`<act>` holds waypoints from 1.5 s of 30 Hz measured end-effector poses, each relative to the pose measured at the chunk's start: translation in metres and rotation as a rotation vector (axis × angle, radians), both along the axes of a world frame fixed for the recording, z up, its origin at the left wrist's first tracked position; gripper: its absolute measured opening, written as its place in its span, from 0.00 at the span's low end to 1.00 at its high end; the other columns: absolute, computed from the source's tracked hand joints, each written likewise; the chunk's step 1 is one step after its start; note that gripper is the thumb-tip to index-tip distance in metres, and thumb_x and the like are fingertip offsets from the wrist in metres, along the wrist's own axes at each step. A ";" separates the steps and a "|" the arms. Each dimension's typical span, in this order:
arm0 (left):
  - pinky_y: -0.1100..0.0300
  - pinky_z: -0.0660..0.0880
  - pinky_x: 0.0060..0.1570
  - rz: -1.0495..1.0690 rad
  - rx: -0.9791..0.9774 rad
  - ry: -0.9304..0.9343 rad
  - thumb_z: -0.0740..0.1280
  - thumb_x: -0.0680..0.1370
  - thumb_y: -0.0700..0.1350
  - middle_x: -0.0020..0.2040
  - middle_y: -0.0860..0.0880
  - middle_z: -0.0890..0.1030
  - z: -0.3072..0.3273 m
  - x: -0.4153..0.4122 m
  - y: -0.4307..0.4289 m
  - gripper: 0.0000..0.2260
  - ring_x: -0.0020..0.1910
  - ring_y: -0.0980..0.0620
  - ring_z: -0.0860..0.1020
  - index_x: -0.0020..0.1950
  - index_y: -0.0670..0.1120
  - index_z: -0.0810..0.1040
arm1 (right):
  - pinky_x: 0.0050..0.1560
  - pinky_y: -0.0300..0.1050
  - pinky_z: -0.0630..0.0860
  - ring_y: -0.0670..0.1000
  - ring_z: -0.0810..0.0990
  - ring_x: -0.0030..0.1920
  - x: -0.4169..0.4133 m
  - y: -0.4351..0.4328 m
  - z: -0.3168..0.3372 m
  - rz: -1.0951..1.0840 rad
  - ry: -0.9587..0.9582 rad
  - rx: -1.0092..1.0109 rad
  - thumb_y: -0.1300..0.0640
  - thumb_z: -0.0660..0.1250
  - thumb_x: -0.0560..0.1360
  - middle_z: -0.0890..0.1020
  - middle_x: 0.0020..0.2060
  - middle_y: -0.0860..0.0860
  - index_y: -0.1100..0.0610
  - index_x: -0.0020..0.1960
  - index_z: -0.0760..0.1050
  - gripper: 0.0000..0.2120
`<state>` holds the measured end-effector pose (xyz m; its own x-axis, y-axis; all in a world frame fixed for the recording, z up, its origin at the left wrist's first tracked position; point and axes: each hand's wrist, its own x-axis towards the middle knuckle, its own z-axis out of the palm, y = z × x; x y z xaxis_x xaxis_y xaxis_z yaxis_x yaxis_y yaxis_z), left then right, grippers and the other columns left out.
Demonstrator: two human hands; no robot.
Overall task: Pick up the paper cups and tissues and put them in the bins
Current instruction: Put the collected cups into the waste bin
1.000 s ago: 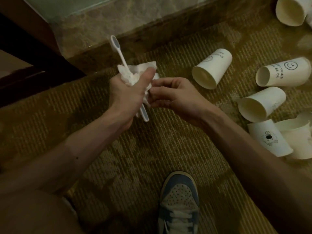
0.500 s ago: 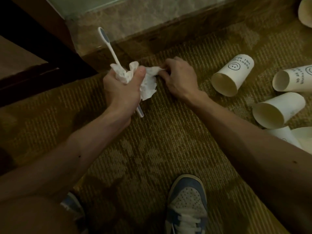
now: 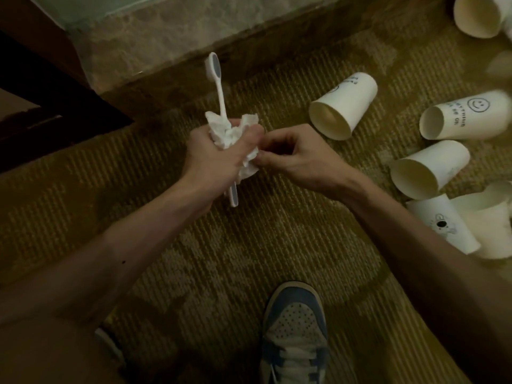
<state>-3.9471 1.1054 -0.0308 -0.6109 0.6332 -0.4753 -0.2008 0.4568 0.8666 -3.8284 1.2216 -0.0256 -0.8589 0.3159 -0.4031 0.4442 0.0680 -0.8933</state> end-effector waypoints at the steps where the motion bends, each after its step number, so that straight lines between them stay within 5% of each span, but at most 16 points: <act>1: 0.57 0.83 0.43 -0.017 0.000 0.003 0.72 0.76 0.51 0.48 0.50 0.85 0.000 0.000 0.001 0.14 0.46 0.55 0.85 0.57 0.45 0.80 | 0.46 0.39 0.80 0.45 0.83 0.47 0.004 0.003 0.003 0.002 0.006 -0.007 0.59 0.67 0.78 0.85 0.47 0.48 0.56 0.54 0.82 0.07; 3: 0.57 0.83 0.42 -0.028 -0.008 0.005 0.72 0.76 0.51 0.47 0.49 0.85 0.002 0.002 0.003 0.14 0.45 0.55 0.85 0.56 0.45 0.79 | 0.44 0.33 0.77 0.40 0.82 0.47 0.012 0.012 0.010 -0.049 0.018 0.067 0.56 0.68 0.78 0.84 0.46 0.44 0.51 0.54 0.80 0.06; 5: 0.56 0.83 0.43 -0.023 -0.015 0.022 0.72 0.77 0.50 0.46 0.49 0.86 0.001 0.004 0.004 0.09 0.44 0.55 0.85 0.52 0.46 0.80 | 0.48 0.36 0.78 0.37 0.78 0.50 0.021 0.028 0.013 -0.211 0.002 0.389 0.50 0.69 0.77 0.81 0.50 0.41 0.48 0.56 0.78 0.08; 7: 0.55 0.83 0.44 -0.022 -0.023 0.027 0.71 0.77 0.50 0.45 0.49 0.86 0.001 0.006 0.006 0.08 0.44 0.54 0.85 0.49 0.46 0.81 | 0.58 0.40 0.68 0.45 0.72 0.62 0.028 0.049 0.011 -0.314 -0.083 0.770 0.43 0.69 0.74 0.77 0.59 0.48 0.49 0.62 0.76 0.19; 9: 0.55 0.83 0.44 -0.022 -0.025 0.025 0.71 0.77 0.50 0.46 0.48 0.85 0.000 0.008 0.008 0.10 0.45 0.54 0.85 0.51 0.44 0.81 | 0.65 0.50 0.59 0.55 0.62 0.71 0.033 0.066 0.005 -0.269 -0.252 0.904 0.38 0.71 0.71 0.69 0.68 0.54 0.50 0.71 0.69 0.33; 12: 0.59 0.82 0.40 -0.033 -0.026 0.043 0.71 0.77 0.51 0.44 0.48 0.85 0.001 0.010 0.011 0.11 0.43 0.54 0.85 0.50 0.43 0.81 | 0.71 0.62 0.62 0.59 0.59 0.73 0.037 0.075 -0.005 -0.192 -0.432 0.722 0.37 0.73 0.69 0.61 0.74 0.57 0.49 0.76 0.60 0.42; 16: 0.58 0.82 0.41 -0.041 -0.033 0.047 0.71 0.76 0.52 0.46 0.48 0.85 0.002 0.010 0.011 0.15 0.45 0.53 0.84 0.54 0.41 0.80 | 0.57 0.50 0.75 0.52 0.71 0.62 0.032 0.057 -0.011 -0.241 -0.364 0.627 0.36 0.69 0.71 0.68 0.66 0.53 0.48 0.71 0.66 0.33; 19: 0.58 0.82 0.40 -0.050 -0.011 0.085 0.72 0.76 0.54 0.47 0.49 0.85 0.009 0.005 0.007 0.16 0.44 0.55 0.85 0.55 0.44 0.80 | 0.41 0.40 0.76 0.44 0.78 0.50 0.014 0.026 -0.002 -0.335 -0.214 0.247 0.30 0.65 0.70 0.75 0.56 0.44 0.47 0.64 0.70 0.30; 23: 0.66 0.78 0.36 0.026 0.047 0.183 0.72 0.75 0.54 0.46 0.53 0.84 0.030 -0.013 0.002 0.15 0.44 0.59 0.84 0.57 0.48 0.77 | 0.41 0.48 0.81 0.49 0.83 0.48 -0.003 -0.002 0.019 -0.433 -0.168 0.054 0.26 0.60 0.70 0.79 0.52 0.48 0.49 0.60 0.68 0.32; 27: 0.67 0.77 0.37 0.014 0.118 0.274 0.71 0.77 0.54 0.41 0.56 0.85 0.070 -0.033 -0.006 0.10 0.43 0.59 0.84 0.50 0.48 0.81 | 0.48 0.51 0.83 0.47 0.82 0.50 -0.017 -0.016 0.049 -0.328 -0.038 0.020 0.25 0.58 0.71 0.78 0.53 0.45 0.48 0.58 0.67 0.30; 31: 0.65 0.77 0.34 0.036 0.183 0.412 0.73 0.75 0.54 0.38 0.53 0.86 0.134 -0.064 -0.033 0.09 0.38 0.57 0.84 0.41 0.49 0.83 | 0.57 0.48 0.79 0.42 0.80 0.57 -0.034 -0.040 0.087 -0.075 0.133 0.027 0.32 0.75 0.62 0.78 0.60 0.42 0.45 0.70 0.63 0.42; 34: 0.61 0.77 0.31 0.009 0.139 0.483 0.74 0.74 0.50 0.32 0.53 0.83 0.171 -0.078 -0.058 0.10 0.32 0.57 0.82 0.35 0.47 0.81 | 0.59 0.47 0.78 0.41 0.79 0.58 -0.048 -0.060 0.116 0.012 0.239 0.208 0.40 0.77 0.66 0.80 0.60 0.42 0.43 0.71 0.66 0.37; 38: 0.61 0.76 0.30 0.039 0.062 0.583 0.74 0.73 0.48 0.33 0.52 0.82 0.233 -0.105 -0.114 0.08 0.34 0.56 0.82 0.42 0.44 0.81 | 0.50 0.39 0.80 0.36 0.81 0.49 -0.084 -0.096 0.194 0.220 0.300 0.451 0.33 0.72 0.64 0.84 0.50 0.38 0.44 0.61 0.77 0.29; 42: 0.60 0.75 0.32 0.171 0.068 0.677 0.76 0.70 0.48 0.43 0.45 0.81 0.306 -0.132 -0.193 0.19 0.39 0.51 0.81 0.53 0.38 0.78 | 0.41 0.36 0.81 0.39 0.84 0.43 -0.123 -0.141 0.278 0.411 0.354 0.444 0.30 0.69 0.59 0.86 0.42 0.39 0.47 0.53 0.83 0.30; 45: 0.62 0.73 0.28 0.226 0.070 0.786 0.74 0.71 0.44 0.34 0.49 0.78 0.356 -0.135 -0.265 0.09 0.33 0.55 0.78 0.41 0.41 0.77 | 0.39 0.29 0.77 0.38 0.83 0.44 -0.156 -0.195 0.324 0.566 0.458 0.368 0.35 0.73 0.61 0.85 0.43 0.38 0.47 0.53 0.82 0.24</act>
